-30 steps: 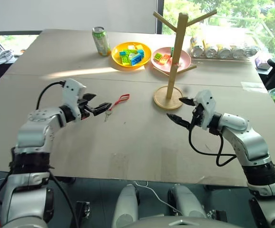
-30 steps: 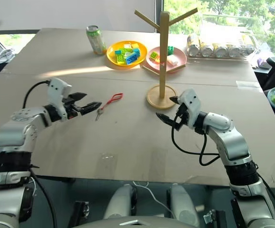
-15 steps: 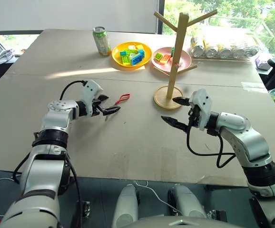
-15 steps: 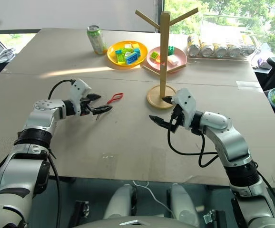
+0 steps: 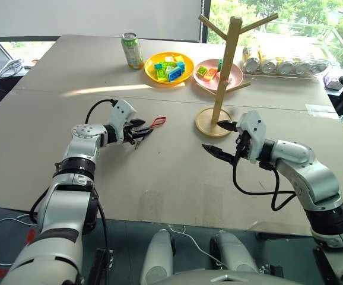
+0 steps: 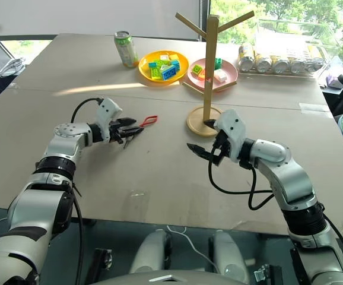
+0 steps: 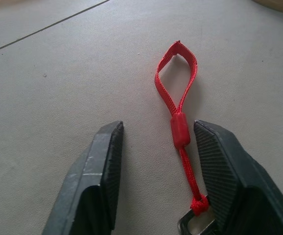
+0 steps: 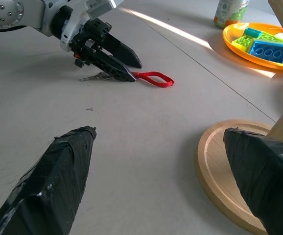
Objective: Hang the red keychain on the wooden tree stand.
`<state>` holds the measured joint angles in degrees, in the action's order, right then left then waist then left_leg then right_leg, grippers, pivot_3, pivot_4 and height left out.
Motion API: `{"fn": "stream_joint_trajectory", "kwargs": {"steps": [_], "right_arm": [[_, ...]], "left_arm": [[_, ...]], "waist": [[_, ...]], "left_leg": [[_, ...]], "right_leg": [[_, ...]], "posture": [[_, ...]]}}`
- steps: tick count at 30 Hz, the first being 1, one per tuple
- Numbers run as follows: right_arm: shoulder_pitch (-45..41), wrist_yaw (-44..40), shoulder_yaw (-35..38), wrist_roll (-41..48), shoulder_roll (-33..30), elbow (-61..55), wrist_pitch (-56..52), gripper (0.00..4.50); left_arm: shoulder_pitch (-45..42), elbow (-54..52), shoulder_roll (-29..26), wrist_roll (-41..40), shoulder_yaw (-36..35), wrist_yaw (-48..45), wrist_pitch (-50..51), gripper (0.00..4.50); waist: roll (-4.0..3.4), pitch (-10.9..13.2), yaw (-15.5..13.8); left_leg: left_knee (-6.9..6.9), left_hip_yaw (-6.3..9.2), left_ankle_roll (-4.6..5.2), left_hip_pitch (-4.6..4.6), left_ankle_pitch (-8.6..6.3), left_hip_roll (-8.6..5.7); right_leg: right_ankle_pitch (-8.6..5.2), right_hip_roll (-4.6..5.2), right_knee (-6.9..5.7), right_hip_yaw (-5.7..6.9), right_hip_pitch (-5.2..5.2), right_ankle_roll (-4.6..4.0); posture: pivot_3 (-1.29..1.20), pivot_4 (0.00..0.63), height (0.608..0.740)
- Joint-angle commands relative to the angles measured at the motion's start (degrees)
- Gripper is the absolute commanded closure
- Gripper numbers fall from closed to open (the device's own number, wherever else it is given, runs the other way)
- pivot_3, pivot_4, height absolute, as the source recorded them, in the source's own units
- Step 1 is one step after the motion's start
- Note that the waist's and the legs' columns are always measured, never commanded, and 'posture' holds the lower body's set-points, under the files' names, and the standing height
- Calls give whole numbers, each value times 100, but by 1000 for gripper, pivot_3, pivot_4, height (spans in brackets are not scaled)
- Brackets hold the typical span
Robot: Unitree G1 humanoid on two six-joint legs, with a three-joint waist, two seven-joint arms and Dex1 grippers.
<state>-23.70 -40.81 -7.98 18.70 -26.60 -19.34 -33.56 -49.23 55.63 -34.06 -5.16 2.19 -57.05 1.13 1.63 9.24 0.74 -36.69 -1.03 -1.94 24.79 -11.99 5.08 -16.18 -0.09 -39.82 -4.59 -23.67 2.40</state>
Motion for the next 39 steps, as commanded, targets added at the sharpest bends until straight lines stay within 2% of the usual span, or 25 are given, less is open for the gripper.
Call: {"fn": "stream_joint_trajectory", "kwargs": {"steps": [1, 2, 3, 10, 14, 17, 22, 24, 29, 32, 39], "right_arm": [[-62, 52, 143, 21, -48, -175, 61, 0], [-66, 54, 142, 21, -50, -166, 65, 0], [-68, 55, 140, 20, -52, -159, 71, 0], [-101, 72, 128, -106, -49, 90, 238, 0], [-61, 87, 158, -105, -47, 100, 285, 0], [178, 145, 361, 30, -72, -131, 223, 0], [770, 412, 951, 492, -102, -959, -157, 0], [876, 612, 1200, 677, -41, -1254, -290, 0], [1130, 889, 1578, 758, -100, -1851, -165, 0], [1187, 966, 1787, 1003, -85, -2250, -46, 0], [968, 1268, 1720, 1236, -44, -2734, 27, 0]], "left_arm": [[-30, 116, 52, 71, -44, -16, -80, 3840], [-13, 98, 63, 67, -44, -30, -92, 4243], [1, 83, 72, 62, -47, -40, -99, 4421], [79, -71, 171, 16, -175, -37, -5, 4421], [284, -538, 114, -44, -230, -92, 129, 4421], [689, -1746, 15, -456, -496, -110, 736, 4421], [1855, -4960, -138, -1220, -958, 284, 1987, 4421], [2105, -5917, -171, -1452, -1089, 510, 2387, 4421], [2248, -7565, -239, -1536, -1044, 959, 2601, 4421], [1922, -7948, -179, -1241, -708, 1116, 2213, 4421], [1151, -7262, 114, -434, 66, 1288, 1042, 4421]], "waist": [[0, 0, 3], [0, 0, 4], [0, 0, 2], [0, 0, -9], [0, 0, -1], [0, 0, 5], [0, 1, 11], [0, 1, 11], [1, 0, 12], [0, 1, 1], [0, 1, 25]], "left_leg": [[0, 0, 0, 0, 0, 0], [0, 0, 0, 0, 0, 0], [0, 0, 0, 0, 0, 0], [-1, 0, 0, 1, 0, 0], [-1, 0, 0, 1, 0, 0], [0, 0, 0, 1, 0, 0], [1, 2, -1, 6, 0, 2], [0, 2, -1, 2, 1, 2], [-9, 4, -1, -8, 1, 2], [-9, 4, -1, -7, 0, 1], [-10, 5, -1, -9, 0, 0]], "right_leg": [[0, 0, 0, 0, 0, 0], [0, 0, -1, 0, 0, 0], [0, 0, -1, 0, 0, 0], [0, 0, 0, 1, 0, 0], [0, 0, -1, 0, 0, 0], [0, 0, -1, 0, 0, 0], [0, 3, -1, -1, -1, 0], [0, 5, -3, -1, 2, 0], [-1, 3, -5, 0, 12, 4], [0, 3, -1, -1, 15, 3], [0, 0, -2, -2, 15, 2]], "posture": [[0, 150, 733], [0, 150, 733], [0, 150, 733], [0, 150, 733], [0, 150, 733], [0, 150, 733], [0, 150, 733], [0, 150, 733], [0, 150, 733], [0, 150, 733], [0, 150, 733]]}}
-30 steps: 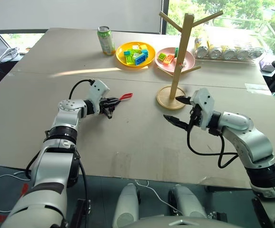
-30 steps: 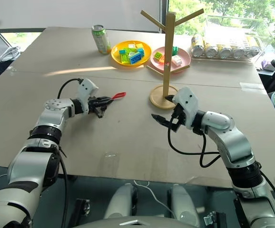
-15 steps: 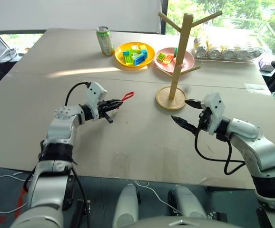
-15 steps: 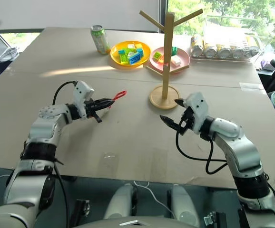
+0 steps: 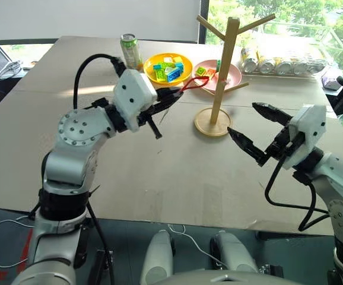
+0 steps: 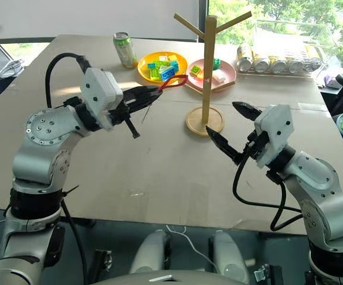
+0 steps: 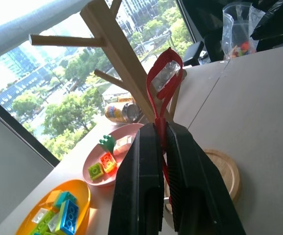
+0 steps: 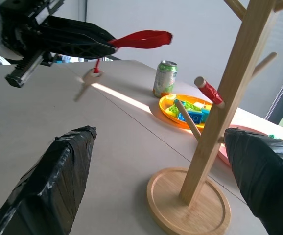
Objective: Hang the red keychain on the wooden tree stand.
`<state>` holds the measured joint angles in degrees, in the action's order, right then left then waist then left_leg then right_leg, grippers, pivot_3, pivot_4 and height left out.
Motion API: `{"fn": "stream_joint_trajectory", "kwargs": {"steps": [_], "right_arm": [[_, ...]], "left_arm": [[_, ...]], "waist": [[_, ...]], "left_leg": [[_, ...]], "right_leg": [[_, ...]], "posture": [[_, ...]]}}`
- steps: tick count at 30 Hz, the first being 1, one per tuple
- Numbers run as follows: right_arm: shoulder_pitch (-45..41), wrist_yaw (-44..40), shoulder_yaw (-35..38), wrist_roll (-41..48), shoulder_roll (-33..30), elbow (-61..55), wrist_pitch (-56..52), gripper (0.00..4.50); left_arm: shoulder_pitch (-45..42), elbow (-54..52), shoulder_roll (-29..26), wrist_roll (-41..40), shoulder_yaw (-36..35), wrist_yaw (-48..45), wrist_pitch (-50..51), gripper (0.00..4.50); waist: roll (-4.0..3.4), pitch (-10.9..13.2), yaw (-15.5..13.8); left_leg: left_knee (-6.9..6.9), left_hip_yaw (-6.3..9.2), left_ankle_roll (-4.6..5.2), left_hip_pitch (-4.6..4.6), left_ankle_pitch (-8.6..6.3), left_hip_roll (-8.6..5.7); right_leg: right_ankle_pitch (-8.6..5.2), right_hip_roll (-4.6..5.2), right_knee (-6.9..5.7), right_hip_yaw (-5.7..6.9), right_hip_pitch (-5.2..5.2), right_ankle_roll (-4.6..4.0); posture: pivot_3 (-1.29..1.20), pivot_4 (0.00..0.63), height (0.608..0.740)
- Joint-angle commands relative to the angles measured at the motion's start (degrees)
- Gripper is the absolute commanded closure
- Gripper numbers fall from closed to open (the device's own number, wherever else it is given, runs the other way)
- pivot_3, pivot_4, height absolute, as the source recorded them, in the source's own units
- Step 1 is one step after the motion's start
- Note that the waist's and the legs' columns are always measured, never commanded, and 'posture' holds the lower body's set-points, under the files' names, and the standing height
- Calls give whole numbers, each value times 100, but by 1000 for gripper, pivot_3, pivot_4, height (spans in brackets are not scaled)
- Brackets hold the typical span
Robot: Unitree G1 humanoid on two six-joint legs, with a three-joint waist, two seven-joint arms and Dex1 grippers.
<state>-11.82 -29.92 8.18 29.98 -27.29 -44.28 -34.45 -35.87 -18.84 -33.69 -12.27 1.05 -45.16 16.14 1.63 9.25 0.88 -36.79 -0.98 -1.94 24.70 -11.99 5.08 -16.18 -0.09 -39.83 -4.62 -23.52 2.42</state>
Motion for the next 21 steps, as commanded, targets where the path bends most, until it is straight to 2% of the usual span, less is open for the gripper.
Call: {"fn": "stream_joint_trajectory", "kwargs": {"steps": [1, 8, 21], "right_arm": [[-316, 245, 84, 98, 37, -221, 112, 0], [-606, 502, -69, 19, 25, -185, 91, 0], [-412, 556, -60, -55, -158, -239, 178, 0]], "left_arm": [[-258, 308, 139, 392, 286, 115, -615, 4421], [-461, 835, 460, 734, 617, 151, -1260, 4421], [-614, 1461, 660, 1091, 786, 156, -1924, 4421]], "waist": [[0, 0, 14], [0, 0, 0], [0, 0, -1]], "left_leg": [[0, 0, 0, -1, 0, 0], [-1, 0, 1, 5, 0, 0], [-3, 0, 1, 4, 0, 0]], "right_leg": [[0, -1, 0, -1, 0, 0], [0, -1, 4, -1, -1, -1], [0, -1, 1, -1, -1, -1]], "posture": [[0, 150, 733], [0, 150, 733], [0, 150, 733]]}}
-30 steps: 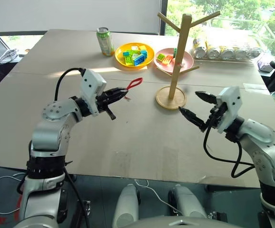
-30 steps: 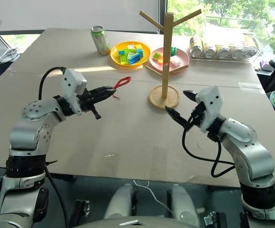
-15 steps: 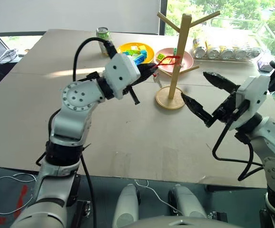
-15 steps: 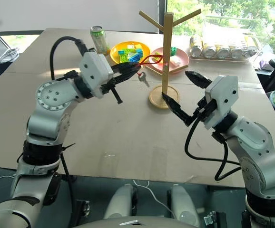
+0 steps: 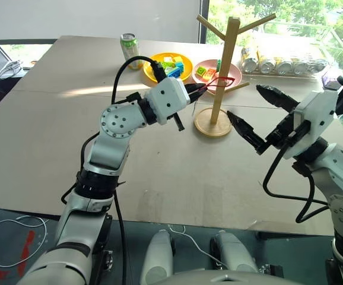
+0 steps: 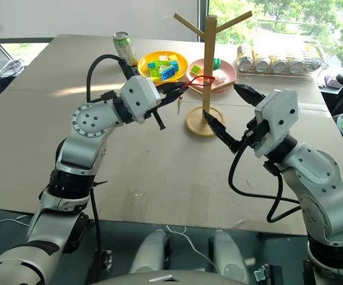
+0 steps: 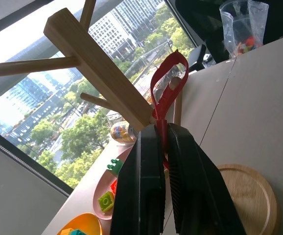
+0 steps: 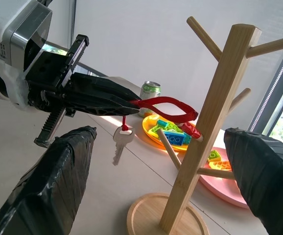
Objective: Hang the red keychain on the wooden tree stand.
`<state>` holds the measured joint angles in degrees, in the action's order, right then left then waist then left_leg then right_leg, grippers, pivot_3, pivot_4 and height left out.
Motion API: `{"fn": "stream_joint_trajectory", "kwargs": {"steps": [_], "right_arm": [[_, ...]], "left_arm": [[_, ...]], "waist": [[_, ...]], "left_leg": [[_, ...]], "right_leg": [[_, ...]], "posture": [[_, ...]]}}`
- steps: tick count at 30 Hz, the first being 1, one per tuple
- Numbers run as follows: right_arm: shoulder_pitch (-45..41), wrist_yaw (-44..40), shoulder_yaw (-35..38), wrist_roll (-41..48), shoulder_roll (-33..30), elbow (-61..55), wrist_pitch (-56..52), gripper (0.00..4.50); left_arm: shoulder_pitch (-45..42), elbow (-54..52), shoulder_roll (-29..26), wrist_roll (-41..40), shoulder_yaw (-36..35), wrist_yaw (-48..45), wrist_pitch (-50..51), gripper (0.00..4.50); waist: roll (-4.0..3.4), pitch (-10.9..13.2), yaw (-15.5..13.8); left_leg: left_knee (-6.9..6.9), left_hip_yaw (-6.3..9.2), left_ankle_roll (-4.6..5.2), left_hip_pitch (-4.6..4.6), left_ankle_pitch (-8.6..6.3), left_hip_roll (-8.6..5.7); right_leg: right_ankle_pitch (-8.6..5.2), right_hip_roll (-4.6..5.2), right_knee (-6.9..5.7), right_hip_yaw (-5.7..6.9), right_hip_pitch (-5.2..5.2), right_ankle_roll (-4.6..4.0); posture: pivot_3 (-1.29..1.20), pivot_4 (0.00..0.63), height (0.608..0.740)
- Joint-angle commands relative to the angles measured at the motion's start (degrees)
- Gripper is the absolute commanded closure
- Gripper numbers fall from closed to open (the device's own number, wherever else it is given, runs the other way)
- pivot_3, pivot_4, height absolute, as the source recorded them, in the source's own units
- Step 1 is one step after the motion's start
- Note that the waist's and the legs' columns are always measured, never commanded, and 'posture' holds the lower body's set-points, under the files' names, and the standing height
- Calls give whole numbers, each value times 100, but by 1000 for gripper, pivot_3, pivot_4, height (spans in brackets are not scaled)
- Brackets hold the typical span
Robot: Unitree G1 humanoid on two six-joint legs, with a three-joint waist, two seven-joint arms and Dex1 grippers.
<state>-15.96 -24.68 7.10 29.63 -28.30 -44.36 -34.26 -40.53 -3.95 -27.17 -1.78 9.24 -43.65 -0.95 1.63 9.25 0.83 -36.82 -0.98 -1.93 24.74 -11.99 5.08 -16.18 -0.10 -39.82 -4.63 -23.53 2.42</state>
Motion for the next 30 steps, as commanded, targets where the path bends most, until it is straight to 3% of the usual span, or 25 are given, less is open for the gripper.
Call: {"fn": "stream_joint_trajectory", "kwargs": {"steps": [1, 20, 22, 23, 29, 30], "right_arm": [[3, 37, 47, -35, -65, -224, 163, 0], [10, 253, 10, 25, -53, -203, 52, 0], [9, 263, 6, 42, -55, -191, 35, 0], [9, 269, -1, 44, -56, -181, 30, 0], [-5, 308, -16, 64, -52, -90, -29, 0], [-1, 286, -33, 28, -112, -58, -72, 0]], "left_arm": [[-156, 5, 8, 51, -19, 5, -241, 4421], [-363, 575, 80, 518, 51, 84, -465, 4421], [-373, 595, 89, 490, 28, 82, -459, 3780], [-375, 602, 94, 462, 15, 69, -447, 3735], [-282, 512, 11, 302, -87, -57, -356, 811], [-243, 484, -44, 237, -132, -116, -306, 508]], "waist": [[0, 0, 4], [0, 0, -1], [0, 0, 1], [0, 0, 1], [0, 0, 1], [0, 0, 4]], "left_leg": [[0, 0, 0, 0, 0, 0], [-1, 0, 0, 1, 0, 0], [-1, 0, 0, 0, 0, 0], [-1, 0, 0, 0, 0, 0], [-1, 0, 0, 0, 0, 0], [-1, 0, 0, 0, 0, 0]], "right_leg": [[0, 0, -1, 0, 0, 0], [0, 0, -1, 0, 0, 0], [0, 0, -1, 0, 0, 0], [0, 0, -1, 0, 0, 0], [0, 0, -1, 0, 0, 0], [0, 0, -1, 0, 0, 0]], "posture": [[0, 150, 733], [0, 150, 733], [0, 150, 733], [0, 150, 733], [0, 150, 733], [0, 150, 733]]}}
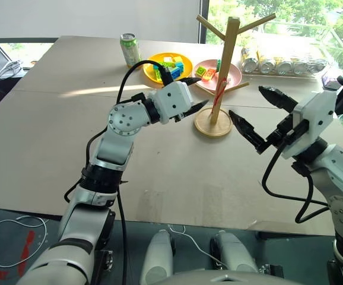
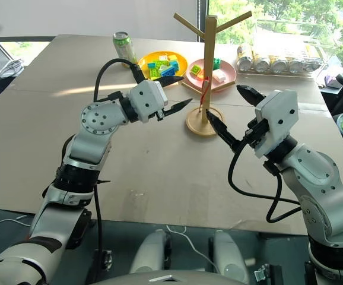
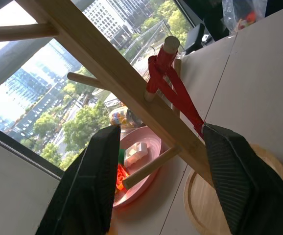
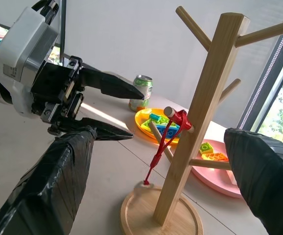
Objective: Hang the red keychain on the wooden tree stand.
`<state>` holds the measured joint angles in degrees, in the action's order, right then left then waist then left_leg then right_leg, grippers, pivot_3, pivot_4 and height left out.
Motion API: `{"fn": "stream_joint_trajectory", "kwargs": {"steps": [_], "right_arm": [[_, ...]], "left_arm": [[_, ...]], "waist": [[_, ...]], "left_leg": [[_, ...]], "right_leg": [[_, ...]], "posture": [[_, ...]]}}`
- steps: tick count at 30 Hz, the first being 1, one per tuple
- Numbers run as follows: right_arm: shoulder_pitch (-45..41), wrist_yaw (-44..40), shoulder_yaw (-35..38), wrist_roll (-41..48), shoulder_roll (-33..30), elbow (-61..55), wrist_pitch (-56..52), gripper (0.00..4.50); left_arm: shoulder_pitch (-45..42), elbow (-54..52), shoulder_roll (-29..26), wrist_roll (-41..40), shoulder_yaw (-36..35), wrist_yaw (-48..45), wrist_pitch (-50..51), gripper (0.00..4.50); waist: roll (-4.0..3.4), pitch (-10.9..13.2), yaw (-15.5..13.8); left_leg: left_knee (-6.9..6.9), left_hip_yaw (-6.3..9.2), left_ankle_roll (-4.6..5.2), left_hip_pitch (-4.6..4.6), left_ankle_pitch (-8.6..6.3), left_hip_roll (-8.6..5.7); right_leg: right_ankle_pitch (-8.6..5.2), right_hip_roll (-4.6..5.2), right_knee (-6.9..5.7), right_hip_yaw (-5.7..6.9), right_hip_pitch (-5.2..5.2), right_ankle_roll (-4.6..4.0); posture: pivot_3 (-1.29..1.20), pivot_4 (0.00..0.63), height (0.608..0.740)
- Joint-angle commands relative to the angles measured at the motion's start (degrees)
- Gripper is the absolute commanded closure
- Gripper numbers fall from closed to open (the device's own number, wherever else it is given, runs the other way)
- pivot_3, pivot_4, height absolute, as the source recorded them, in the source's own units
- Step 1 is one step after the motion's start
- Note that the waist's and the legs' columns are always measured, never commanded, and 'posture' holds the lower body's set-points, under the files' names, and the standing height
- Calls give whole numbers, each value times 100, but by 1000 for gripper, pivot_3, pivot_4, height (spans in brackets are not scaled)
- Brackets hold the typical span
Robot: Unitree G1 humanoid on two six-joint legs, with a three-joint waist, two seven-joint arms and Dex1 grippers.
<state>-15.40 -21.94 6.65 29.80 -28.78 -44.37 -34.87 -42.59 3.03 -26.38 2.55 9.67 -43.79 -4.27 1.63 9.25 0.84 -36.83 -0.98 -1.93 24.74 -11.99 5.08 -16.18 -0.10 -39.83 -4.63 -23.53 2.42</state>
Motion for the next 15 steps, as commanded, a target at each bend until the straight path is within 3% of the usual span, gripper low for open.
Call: {"fn": "stream_joint_trajectory", "kwargs": {"steps": [1, 3, 8, 15], "right_arm": [[-42, -29, -22, -69, -165, -19, -48, 0], [-21, -145, -82, -184, -314, 80, -17, 0], [-413, -932, 119, 74, -997, 835, -165, 0], [-854, -1543, 447, 854, -1522, 1289, -747, 0]], "left_arm": [[-5, -236, -181, -268, -225, -156, 111, 26], [26, -246, -293, -429, -338, -246, 314, 26], [345, -621, -1260, -1594, -983, -1206, 1999, 26], [555, -1189, -2320, -3046, -1735, -1875, 4143, 26]], "waist": [[0, 0, 7], [0, 0, 7], [-3, 2, 112], [-1, 11, 117]], "left_leg": [[0, 0, 0, 0, 0, 0], [0, 0, 0, -1, 0, 0], [0, -1, 0, -2, 0, 0], [-1, 4, 1, 2, 0, 1]], "right_leg": [[0, 0, 0, 0, 0, 0], [0, 0, -1, 0, 0, 0], [0, 0, -3, -1, -1, 0], [-1, 3, -1, 5, -1, 0]], "posture": [[0, 150, 733], [0, 150, 733], [0, 150, 733], [0, 150, 733]]}}
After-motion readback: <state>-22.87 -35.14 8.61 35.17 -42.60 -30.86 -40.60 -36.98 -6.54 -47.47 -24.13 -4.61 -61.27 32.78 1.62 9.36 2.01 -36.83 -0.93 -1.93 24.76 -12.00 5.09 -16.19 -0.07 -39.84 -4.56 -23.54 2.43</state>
